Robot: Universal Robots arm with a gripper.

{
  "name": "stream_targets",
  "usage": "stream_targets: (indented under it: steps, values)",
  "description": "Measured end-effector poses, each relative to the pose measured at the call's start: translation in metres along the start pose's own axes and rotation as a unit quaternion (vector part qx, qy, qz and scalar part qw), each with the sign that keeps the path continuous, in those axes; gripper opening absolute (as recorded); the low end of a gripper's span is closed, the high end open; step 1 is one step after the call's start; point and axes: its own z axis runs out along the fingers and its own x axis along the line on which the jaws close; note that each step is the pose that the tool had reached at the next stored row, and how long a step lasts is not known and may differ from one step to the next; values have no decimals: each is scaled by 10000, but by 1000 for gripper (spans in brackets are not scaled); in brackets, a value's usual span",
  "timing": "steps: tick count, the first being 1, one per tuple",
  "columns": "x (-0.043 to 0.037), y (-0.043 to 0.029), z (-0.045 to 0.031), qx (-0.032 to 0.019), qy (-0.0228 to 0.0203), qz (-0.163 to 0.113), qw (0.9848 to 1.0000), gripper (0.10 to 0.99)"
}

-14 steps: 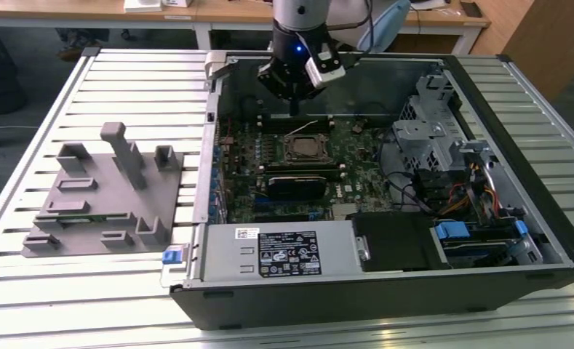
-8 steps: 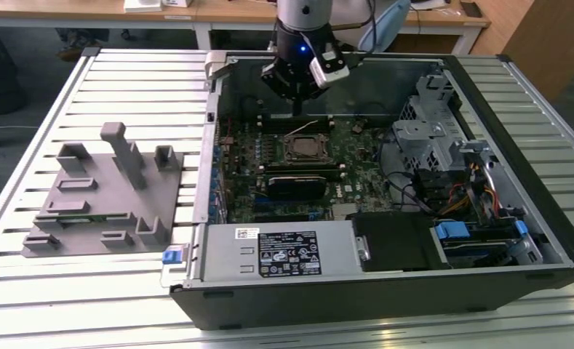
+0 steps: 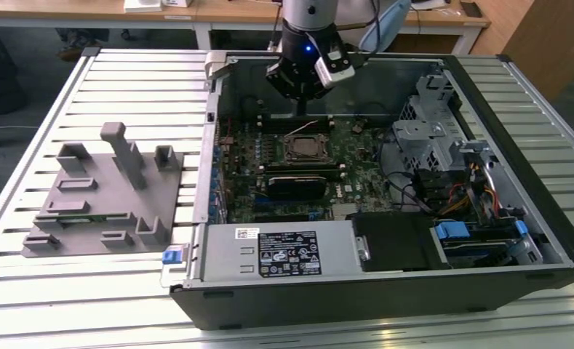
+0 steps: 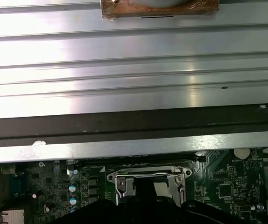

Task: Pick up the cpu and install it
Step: 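Install the first cpu locking lever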

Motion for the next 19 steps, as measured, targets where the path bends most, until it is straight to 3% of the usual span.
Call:
stream_targets:
  steps: [19]
  values:
    - [-6,-47,0,-2,0,0,10000,106]
